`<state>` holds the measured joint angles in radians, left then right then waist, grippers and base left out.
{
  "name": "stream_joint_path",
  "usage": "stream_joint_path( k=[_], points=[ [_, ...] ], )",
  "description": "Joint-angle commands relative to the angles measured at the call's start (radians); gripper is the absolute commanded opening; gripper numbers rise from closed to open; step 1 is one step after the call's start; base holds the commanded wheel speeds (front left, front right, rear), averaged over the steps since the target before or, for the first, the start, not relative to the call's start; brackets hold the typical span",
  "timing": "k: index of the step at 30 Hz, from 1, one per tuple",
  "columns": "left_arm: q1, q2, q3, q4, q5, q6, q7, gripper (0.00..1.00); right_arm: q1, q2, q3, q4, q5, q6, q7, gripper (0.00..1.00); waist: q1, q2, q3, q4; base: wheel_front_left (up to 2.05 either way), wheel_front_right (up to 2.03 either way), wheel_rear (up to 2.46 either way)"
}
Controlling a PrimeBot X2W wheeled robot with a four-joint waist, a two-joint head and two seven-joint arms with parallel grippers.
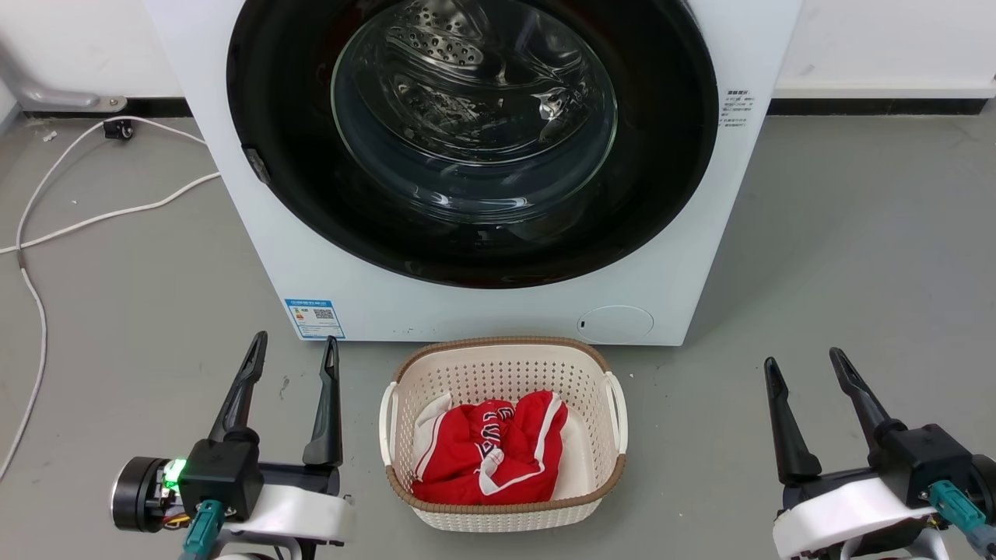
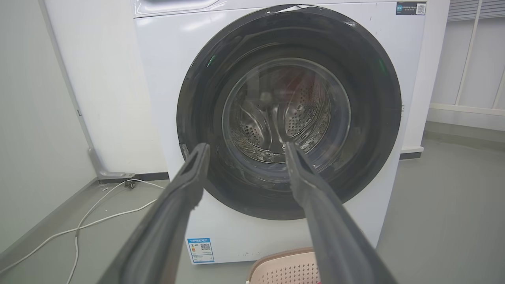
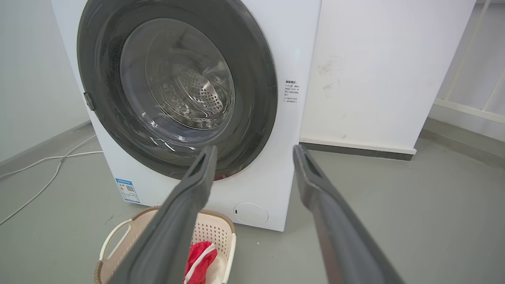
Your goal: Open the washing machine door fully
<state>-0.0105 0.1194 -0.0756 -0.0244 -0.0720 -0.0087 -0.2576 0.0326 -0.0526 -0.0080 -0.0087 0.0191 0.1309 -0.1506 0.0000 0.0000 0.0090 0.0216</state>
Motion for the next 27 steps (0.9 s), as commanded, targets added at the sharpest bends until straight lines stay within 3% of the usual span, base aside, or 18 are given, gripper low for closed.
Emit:
stream_joint_path(
  k=[1, 27],
  points=[
    [0.007, 0.0, 0.004, -0.002, 0.014, -0.004, -0.006, 1.0, 0.009, 0.004, 0.001, -0.003, -0.015, 0.0, -0.009, 1.0, 0.0, 0.0, 0.0, 0.0, 0.0, 0.0, 0.0],
    [0.012, -0.038, 0.059, 0.016, 0.028, -0.046, -0.008, 1.0, -0.004, 0.004, 0.002, 0.028, 0.019, 0.0, -0.018, 1.0, 0.0, 0.0, 0.0, -0.007, 0.0, 0.0, 0.0]
  ],
)
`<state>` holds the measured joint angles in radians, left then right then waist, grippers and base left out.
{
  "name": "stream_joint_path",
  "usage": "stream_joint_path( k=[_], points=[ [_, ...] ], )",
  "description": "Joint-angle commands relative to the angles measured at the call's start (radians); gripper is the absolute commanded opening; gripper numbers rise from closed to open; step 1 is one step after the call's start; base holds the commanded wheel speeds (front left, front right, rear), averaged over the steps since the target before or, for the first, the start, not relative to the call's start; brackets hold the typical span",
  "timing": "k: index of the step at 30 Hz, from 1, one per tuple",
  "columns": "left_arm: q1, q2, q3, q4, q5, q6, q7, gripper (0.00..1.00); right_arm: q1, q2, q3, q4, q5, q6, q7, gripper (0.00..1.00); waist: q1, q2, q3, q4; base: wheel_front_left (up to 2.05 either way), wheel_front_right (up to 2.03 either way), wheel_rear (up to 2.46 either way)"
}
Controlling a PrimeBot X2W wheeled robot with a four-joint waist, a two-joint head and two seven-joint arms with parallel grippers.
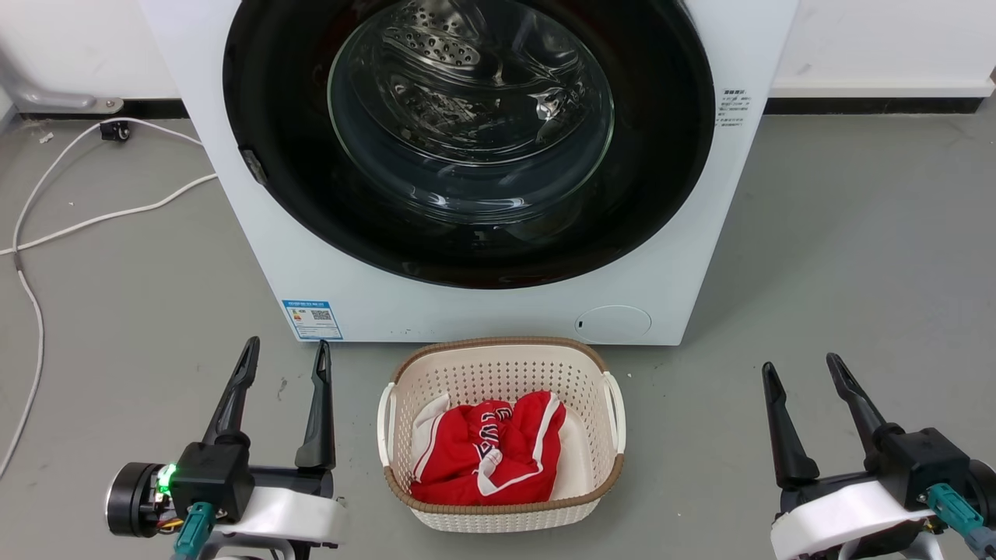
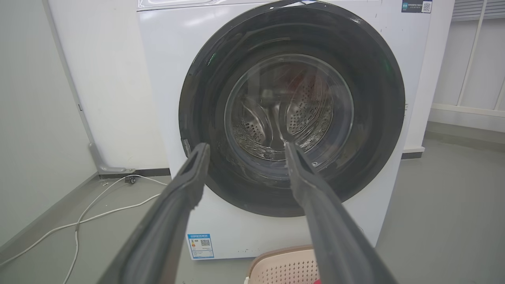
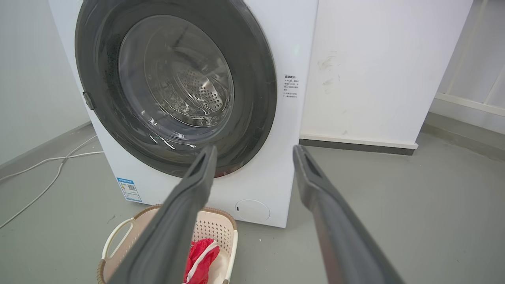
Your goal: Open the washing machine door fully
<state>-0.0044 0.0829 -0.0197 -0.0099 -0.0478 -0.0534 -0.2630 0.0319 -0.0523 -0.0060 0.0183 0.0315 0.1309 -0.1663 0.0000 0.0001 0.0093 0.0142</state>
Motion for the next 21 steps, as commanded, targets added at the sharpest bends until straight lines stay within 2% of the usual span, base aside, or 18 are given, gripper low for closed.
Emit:
stream_joint_path(
  k=[1, 2, 3, 4, 5, 10, 13, 21],
  points=[
    [0.006, -0.003, 0.004, 0.002, 0.005, -0.003, -0.002, 1.0, -0.003, 0.004, 0.0, 0.001, 0.008, 0.0, -0.003, 1.0, 0.0, -0.0001, 0.0, 0.0, 0.0, 0.0, 0.0],
    [0.006, -0.004, 0.005, 0.002, 0.005, -0.004, -0.002, 1.0, -0.003, 0.004, 0.001, 0.001, 0.012, 0.0, -0.005, 1.0, 0.0, -0.0001, 0.0, 0.001, 0.0, 0.0, 0.0],
    [0.005, -0.005, 0.006, 0.002, 0.006, -0.006, -0.002, 1.0, -0.003, 0.004, 0.003, 0.002, 0.016, 0.0, -0.006, 0.71, 0.0, -0.0001, 0.0, 0.001, 0.0, 0.0, 0.0],
    [0.005, -0.005, 0.008, 0.003, 0.007, -0.005, -0.002, 1.0, -0.004, 0.004, 0.004, 0.002, 0.016, 0.0, -0.006, 0.22, 0.0, -0.0001, 0.0, 0.0, 0.0, 0.0, 0.0],
    [0.005, -0.006, 0.009, 0.003, 0.008, -0.006, -0.002, 1.0, -0.005, 0.004, 0.007, 0.004, 0.023, 0.0, -0.006, 0.0, 0.0, -0.0001, 0.001, 0.0, 0.0, 0.0, 0.0],
    [0.007, -0.009, 0.015, 0.001, 0.009, -0.01, -0.002, 1.0, -0.007, 0.004, 0.013, 0.009, 0.054, 0.0, -0.01, 0.0, 0.0, -0.0001, 0.003, -0.003, 0.0, 0.0, 0.0],
    [0.007, -0.011, 0.019, -0.001, 0.009, -0.013, -0.002, 1.0, -0.008, 0.004, 0.014, 0.016, 0.12, 0.0, -0.014, 0.0, 0.0, -0.0001, 0.006, -0.005, 0.0, 0.0, 0.0],
    [0.011, -0.015, 0.028, 0.0, 0.003, -0.019, -0.002, 1.0, -0.029, 0.003, 0.032, 0.092, 0.571, 0.0, -0.043, 0.0, 0.0, -0.0001, 0.006, -0.003, 0.0, 0.0, 0.0]
  ],
)
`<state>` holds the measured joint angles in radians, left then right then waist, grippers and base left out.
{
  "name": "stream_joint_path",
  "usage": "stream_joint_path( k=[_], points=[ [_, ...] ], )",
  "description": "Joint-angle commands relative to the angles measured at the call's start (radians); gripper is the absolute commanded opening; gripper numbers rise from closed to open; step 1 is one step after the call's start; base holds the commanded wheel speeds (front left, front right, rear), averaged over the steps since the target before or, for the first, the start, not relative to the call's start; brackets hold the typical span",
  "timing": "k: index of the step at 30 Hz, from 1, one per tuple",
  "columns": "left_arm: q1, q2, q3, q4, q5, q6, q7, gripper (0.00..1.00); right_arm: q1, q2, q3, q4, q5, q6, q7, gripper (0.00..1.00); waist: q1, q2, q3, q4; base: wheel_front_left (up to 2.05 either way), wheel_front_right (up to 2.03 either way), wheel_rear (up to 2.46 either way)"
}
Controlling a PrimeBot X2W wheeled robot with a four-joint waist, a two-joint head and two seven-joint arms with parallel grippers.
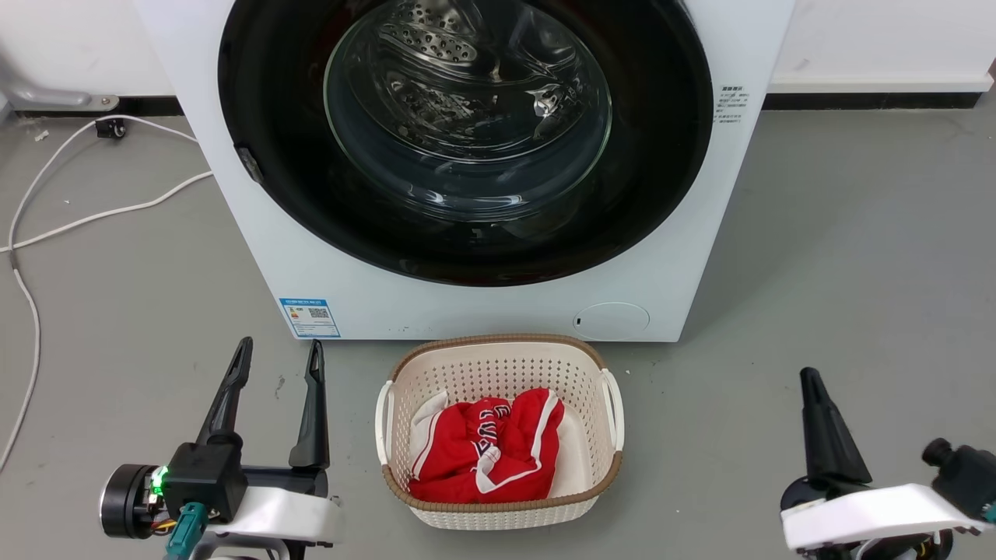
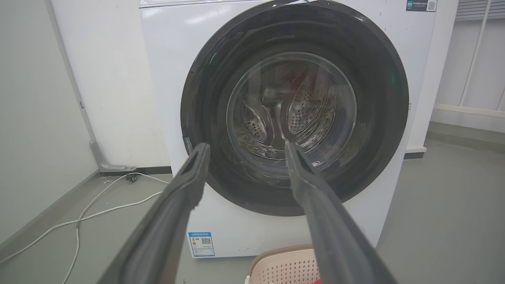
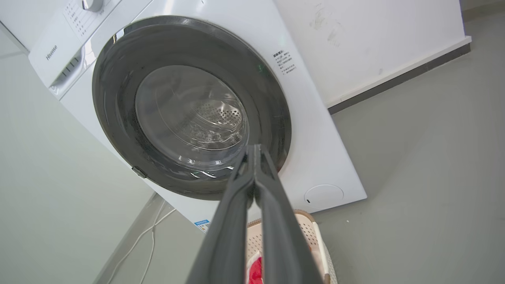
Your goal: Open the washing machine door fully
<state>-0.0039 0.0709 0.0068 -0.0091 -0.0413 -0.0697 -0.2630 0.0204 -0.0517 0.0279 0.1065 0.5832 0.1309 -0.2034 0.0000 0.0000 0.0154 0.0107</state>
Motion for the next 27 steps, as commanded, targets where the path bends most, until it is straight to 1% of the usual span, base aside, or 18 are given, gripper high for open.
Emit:
stream_joint_path(
  k=[1, 6, 8, 11, 15, 18, 22, 23, 24, 27],
  points=[
    [0.012, -0.004, 0.002, -0.002, -0.005, -0.003, -0.002, 1.0, -0.025, 0.003, -0.005, 0.013, 0.065, 0.0, -0.012, 0.0, 0.0, 0.0, 0.001, 0.0, 0.0, 0.0, 0.0],
    [0.007, -0.008, 0.007, -0.01, -0.011, -0.001, -0.002, 1.0, -0.071, 0.003, -0.004, 0.048, 0.352, 0.0, -0.034, 0.0, 0.0, 0.0, 0.016, -0.002, 0.0, 0.0, 0.0],
    [-0.002, -0.009, 0.009, -0.012, -0.012, 0.0, -0.002, 1.0, -0.106, 0.003, 0.0, 0.061, 0.485, 0.0, -0.04, 0.0, 0.0, 0.0, 0.027, -0.003, 0.0, 0.0, 0.0],
    [-0.021, -0.012, 0.008, -0.015, -0.013, -0.003, -0.002, 1.0, -0.169, 0.002, -0.026, 0.086, 0.631, 0.0, -0.046, 0.0, 0.0, 0.0, 0.049, -0.001, 0.0, 0.0, 0.0],
    [-0.047, -0.014, 0.01, -0.02, -0.018, -0.008, -0.002, 1.0, -0.279, 0.002, -0.09, 0.117, 0.703, 0.0, -0.05, 0.0, 0.0, 0.0, 0.089, 0.004, 0.0, 0.0, 0.0],
    [-0.071, -0.015, 0.014, -0.029, -0.02, -0.009, -0.002, 1.0, -0.375, -0.003, -0.141, 0.148, 0.754, 0.0, -0.026, 0.0, 0.0, 0.0, 0.123, 0.005, 0.0, 0.0, 0.0],
    [-0.104, -0.016, 0.015, -0.036, -0.02, -0.014, -0.002, 1.0, -0.528, -0.024, -0.198, 0.217, 0.852, 0.0, 0.053, 0.0, 0.0, 0.0, 0.173, 0.009, 0.0, 0.0, 0.0],
    [-0.11, -0.017, 0.014, -0.038, -0.02, -0.015, -0.002, 1.0, -0.565, -0.038, -0.207, 0.24, 0.865, 0.0, 0.074, 0.0, 0.0, 0.0, 0.184, 0.011, 0.0, 0.0, 0.0],
    [-0.11, -0.017, 0.014, -0.038, -0.02, -0.015, -0.002, 1.0, -0.565, -0.038, -0.207, 0.24, 0.865, 0.0, 0.074, 0.0, 0.0, 0.0, 0.184, 0.011, 0.0, 0.0, 0.0],
    [-0.13, -0.017, 0.015, -0.044, -0.02, -0.016, -0.002, 1.0, -0.681, -0.072, -0.228, 0.314, 0.908, 0.0, 0.128, 0.0, 0.0, 0.0, 0.216, 0.012, 0.0, 0.0, 0.0]
  ],
)
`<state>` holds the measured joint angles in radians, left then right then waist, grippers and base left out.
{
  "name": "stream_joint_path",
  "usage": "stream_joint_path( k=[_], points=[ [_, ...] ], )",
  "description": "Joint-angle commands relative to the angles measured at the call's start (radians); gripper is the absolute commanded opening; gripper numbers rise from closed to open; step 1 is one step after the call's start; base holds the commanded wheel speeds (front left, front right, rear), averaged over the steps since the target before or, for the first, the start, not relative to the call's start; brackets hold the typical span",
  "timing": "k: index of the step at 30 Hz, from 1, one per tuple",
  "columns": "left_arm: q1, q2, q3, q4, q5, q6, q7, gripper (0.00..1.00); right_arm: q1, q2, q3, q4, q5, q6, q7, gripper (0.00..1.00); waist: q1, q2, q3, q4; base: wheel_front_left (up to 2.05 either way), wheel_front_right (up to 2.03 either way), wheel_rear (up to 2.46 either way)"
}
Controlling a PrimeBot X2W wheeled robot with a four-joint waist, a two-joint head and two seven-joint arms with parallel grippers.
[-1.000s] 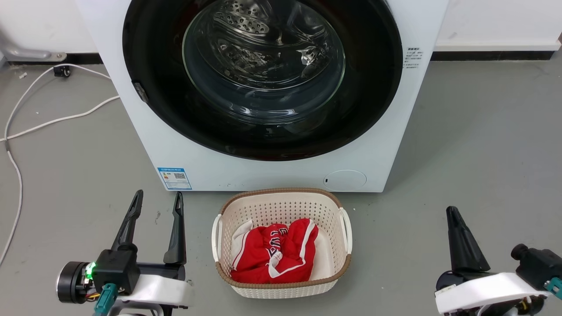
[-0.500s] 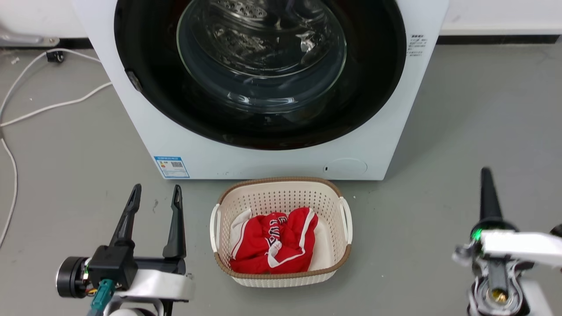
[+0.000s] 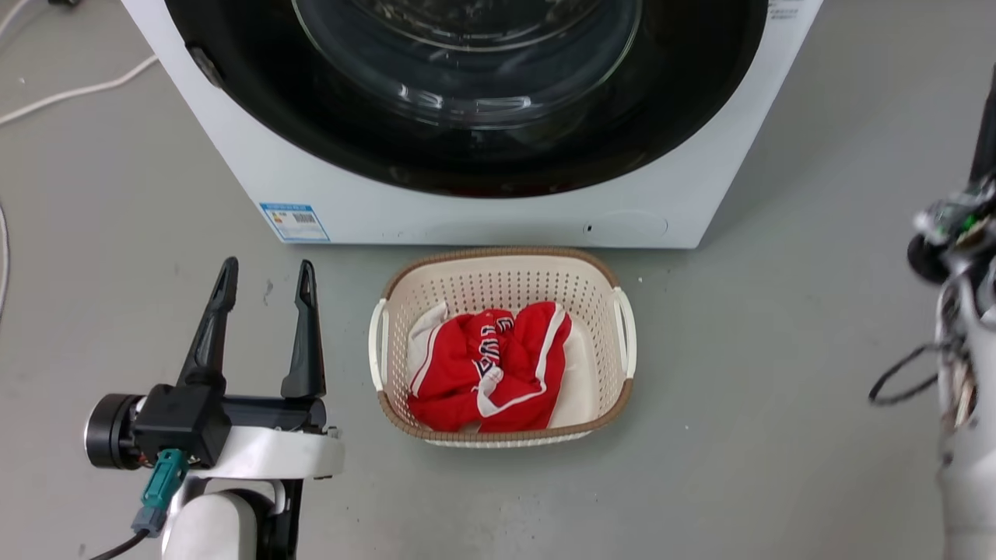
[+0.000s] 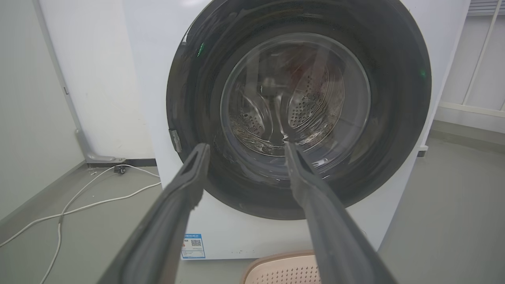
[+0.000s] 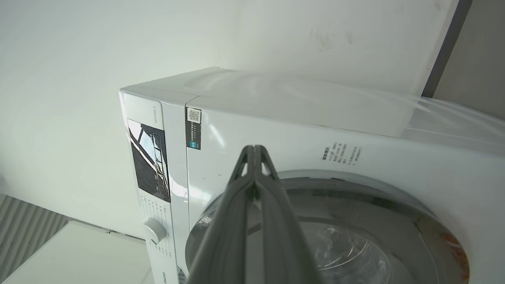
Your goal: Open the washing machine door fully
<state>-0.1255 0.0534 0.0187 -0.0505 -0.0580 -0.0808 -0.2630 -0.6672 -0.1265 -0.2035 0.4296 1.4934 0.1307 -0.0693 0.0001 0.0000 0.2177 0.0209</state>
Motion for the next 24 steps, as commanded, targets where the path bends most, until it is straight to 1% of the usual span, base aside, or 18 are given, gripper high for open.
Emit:
stream_joint_path(
  k=[1, 7, 10, 12, 19, 24],
  points=[
    [-0.014, 0.0, 0.003, -0.004, -0.004, -0.005, -0.002, 1.0, -0.034, -0.007, -0.003, 0.019, 0.011, 0.0, 0.012, 0.0, -0.0001, 0.0, 0.024, 0.002, 0.0, 0.0, 0.0],
    [-0.045, -0.002, -0.006, -0.02, -0.006, -0.003, -0.002, 1.0, -0.275, -0.098, 0.028, 0.203, 0.005, 0.0, 0.136, 0.0, -0.0001, 0.0, 0.08, 0.008, 0.0, 0.0, 0.0],
    [-0.056, -0.002, -0.009, -0.024, -0.007, -0.004, -0.002, 1.0, -0.385, -0.152, 0.084, 0.275, -0.051, 0.0, 0.202, 0.0, -0.0001, 0.0, 0.103, 0.013, 0.0, 0.0, 0.0],
    [-0.07, -0.003, -0.009, -0.026, -0.002, -0.002, -0.002, 1.0, -0.453, -0.17, 0.114, 0.316, -0.08, 0.0, 0.248, 0.0, -0.0001, 0.0, 0.12, 0.016, 0.0, 0.0, 0.0],
    [-0.11, -0.003, -0.001, -0.046, 0.002, -0.007, -0.002, 1.0, -0.651, -0.2, 0.214, 0.462, -0.175, 0.0, 0.421, 0.0, -0.0001, 0.0, 0.18, 0.023, 0.0, 0.0, 0.0],
    [-0.129, -0.003, -0.005, -0.055, 0.001, -0.007, -0.002, 1.0, -0.736, -0.188, 0.274, 0.542, -0.241, 0.0, 0.523, 0.0, -0.0001, 0.0, 0.217, 0.032, 0.0, 0.0, 0.0]
  ],
)
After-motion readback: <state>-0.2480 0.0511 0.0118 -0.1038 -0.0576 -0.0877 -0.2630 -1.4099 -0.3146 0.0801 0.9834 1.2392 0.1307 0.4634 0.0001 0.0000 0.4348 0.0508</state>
